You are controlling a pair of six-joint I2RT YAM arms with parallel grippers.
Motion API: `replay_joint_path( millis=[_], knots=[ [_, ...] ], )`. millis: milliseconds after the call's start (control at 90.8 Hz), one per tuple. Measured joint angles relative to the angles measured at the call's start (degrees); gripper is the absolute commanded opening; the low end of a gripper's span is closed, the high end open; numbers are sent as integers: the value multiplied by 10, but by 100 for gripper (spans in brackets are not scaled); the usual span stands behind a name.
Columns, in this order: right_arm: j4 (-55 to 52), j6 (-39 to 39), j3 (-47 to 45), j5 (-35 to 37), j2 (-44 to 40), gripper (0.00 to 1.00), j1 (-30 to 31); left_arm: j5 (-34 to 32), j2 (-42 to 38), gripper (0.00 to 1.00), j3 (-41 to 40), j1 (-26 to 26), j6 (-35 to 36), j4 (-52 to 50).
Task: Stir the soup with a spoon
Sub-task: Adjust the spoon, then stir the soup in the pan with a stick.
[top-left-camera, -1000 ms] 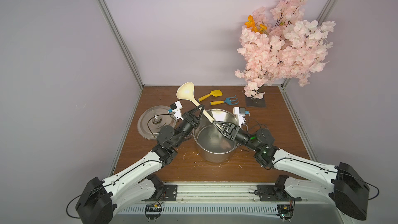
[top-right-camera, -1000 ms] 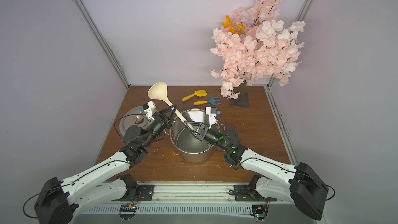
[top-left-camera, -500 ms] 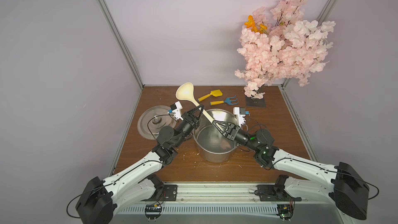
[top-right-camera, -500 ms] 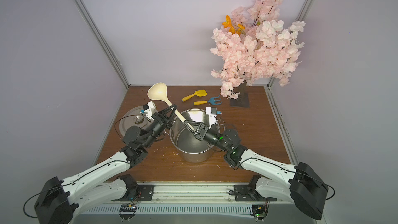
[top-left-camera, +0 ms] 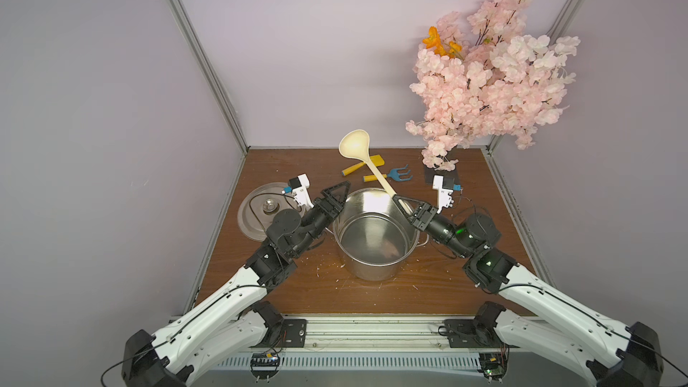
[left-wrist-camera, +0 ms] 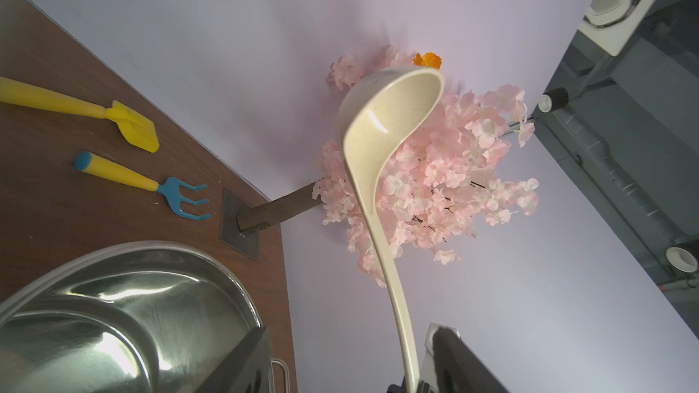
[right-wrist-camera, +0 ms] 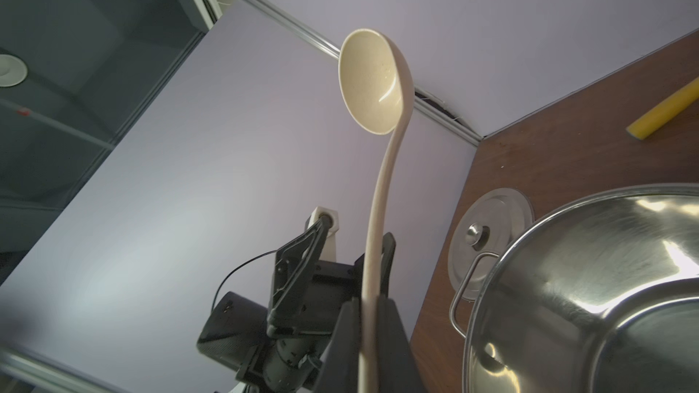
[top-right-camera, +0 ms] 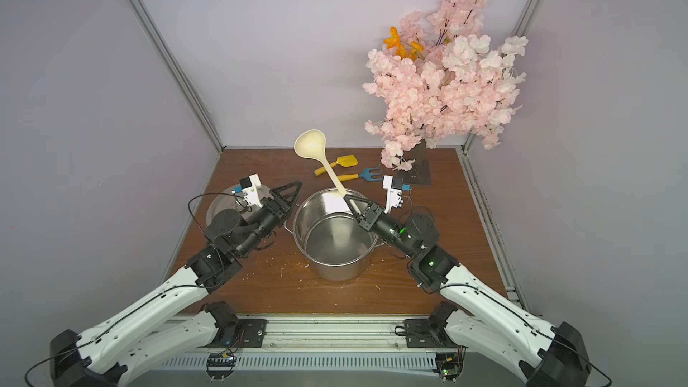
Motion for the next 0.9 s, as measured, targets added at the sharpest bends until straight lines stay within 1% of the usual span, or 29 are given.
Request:
replay_joint_path(
  millis=[121, 242, 297, 352, 451, 517, 594, 716, 903],
  knots=[
    [-169, -66, 98, -19, 5, 0, -38, -36, 14, 73, 100, 1, 64, -159],
    [-346, -166, 227, -43, 48, 0, -46, -50, 31, 75, 157, 19, 128, -281],
    [-417, -209, 281, -51, 73, 0, -46, -34, 38, 75, 161, 39, 149, -316],
    [-487, -252, 327, -58, 95, 0, -46, -9, 45, 74, 160, 71, 170, -348],
    [-600, -312, 384, -59, 120, 0, -46, 37, 53, 73, 145, 128, 200, -386],
    [-663, -344, 408, -57, 129, 0, -46, 61, 55, 71, 133, 153, 216, -408],
    [-720, -373, 420, -55, 132, 0, -46, 89, 58, 69, 120, 168, 232, -422],
    [-782, -403, 412, -56, 129, 0, -46, 128, 69, 64, 108, 173, 251, -434],
    [-830, -427, 384, -52, 122, 0, -46, 170, 90, 57, 96, 173, 268, -438]
  ],
)
